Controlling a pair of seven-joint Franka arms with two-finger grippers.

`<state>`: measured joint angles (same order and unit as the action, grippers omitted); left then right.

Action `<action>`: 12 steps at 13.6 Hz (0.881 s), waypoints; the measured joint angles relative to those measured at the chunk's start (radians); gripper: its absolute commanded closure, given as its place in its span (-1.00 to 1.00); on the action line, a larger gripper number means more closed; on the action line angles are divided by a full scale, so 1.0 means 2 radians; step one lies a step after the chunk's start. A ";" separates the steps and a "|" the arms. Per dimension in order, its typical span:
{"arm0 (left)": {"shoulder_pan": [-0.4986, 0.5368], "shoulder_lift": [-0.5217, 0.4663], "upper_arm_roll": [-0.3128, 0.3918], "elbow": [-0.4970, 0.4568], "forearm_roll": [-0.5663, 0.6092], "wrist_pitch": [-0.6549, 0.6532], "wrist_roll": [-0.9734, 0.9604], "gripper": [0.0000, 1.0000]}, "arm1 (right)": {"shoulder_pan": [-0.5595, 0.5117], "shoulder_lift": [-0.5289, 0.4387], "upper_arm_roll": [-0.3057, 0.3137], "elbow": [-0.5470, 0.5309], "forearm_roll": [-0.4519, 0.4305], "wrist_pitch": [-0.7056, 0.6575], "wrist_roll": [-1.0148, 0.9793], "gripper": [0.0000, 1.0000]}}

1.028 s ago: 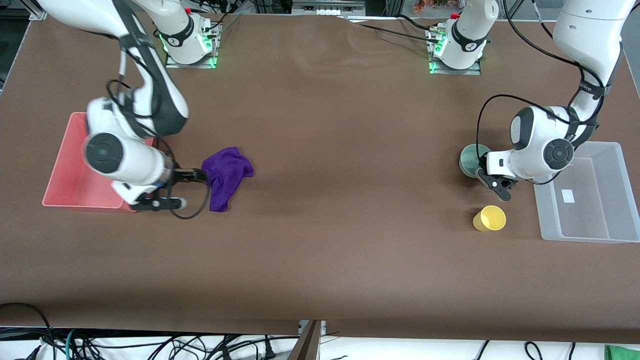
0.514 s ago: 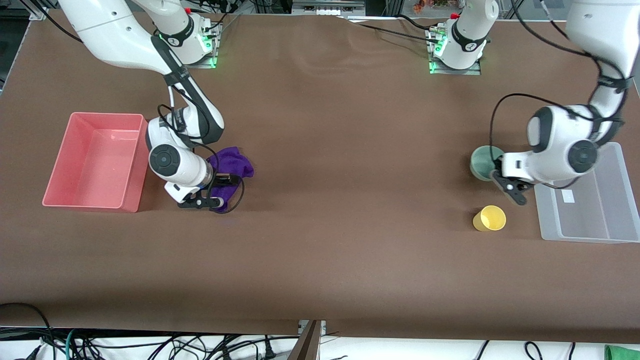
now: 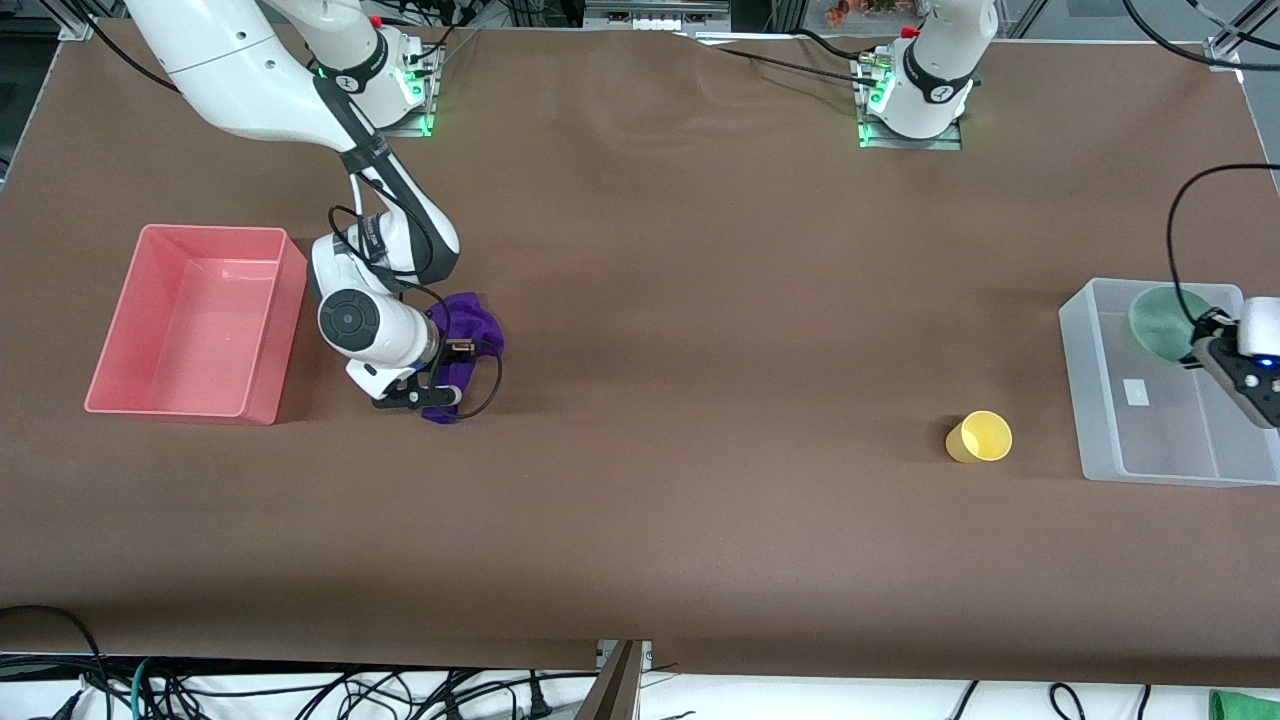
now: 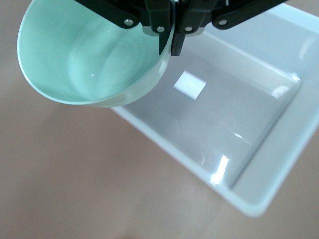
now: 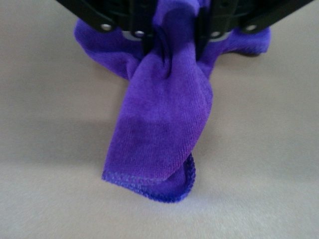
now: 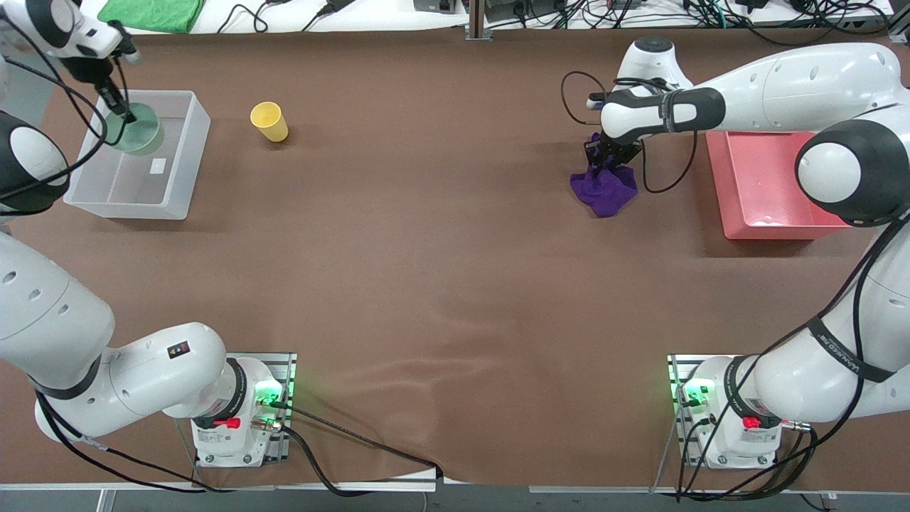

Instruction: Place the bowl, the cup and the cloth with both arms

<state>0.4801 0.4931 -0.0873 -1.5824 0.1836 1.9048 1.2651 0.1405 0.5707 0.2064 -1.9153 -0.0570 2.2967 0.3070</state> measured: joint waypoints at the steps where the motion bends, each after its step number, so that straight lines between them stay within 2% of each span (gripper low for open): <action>1: 0.019 0.026 0.000 0.008 0.000 0.025 0.014 1.00 | -0.001 -0.003 0.000 0.011 0.000 -0.018 0.000 1.00; 2: 0.034 0.051 0.000 0.012 0.000 0.055 0.023 0.65 | -0.002 -0.006 -0.001 0.024 0.000 -0.040 0.000 1.00; 3: 0.044 0.073 0.000 0.014 0.000 0.082 0.030 -0.50 | -0.003 -0.010 -0.002 0.040 0.000 -0.066 0.000 1.00; 4: 0.047 0.092 0.000 0.017 0.000 0.097 0.032 -1.00 | -0.005 -0.014 -0.005 0.059 0.000 -0.095 -0.003 1.00; 6: 0.045 0.109 -0.004 0.023 0.000 0.104 0.032 -1.00 | -0.010 -0.024 -0.024 0.103 0.000 -0.174 -0.037 1.00; 8: 0.042 0.103 -0.009 0.036 0.000 0.095 0.031 -1.00 | -0.017 -0.036 -0.064 0.152 0.000 -0.272 -0.096 1.00; 10: 0.040 0.079 -0.025 0.053 0.000 0.060 0.016 -1.00 | -0.029 -0.052 -0.109 0.180 0.001 -0.346 -0.139 1.00; 12: 0.036 0.048 -0.060 0.060 0.000 0.023 -0.047 -1.00 | -0.035 -0.066 -0.150 0.185 0.001 -0.382 -0.165 1.00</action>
<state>0.5521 0.5889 -0.2073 -1.4621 0.1828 1.9504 1.1717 0.0706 0.4382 -0.0931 -1.5455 -0.0557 1.5324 -0.0233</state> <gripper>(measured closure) 0.110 0.934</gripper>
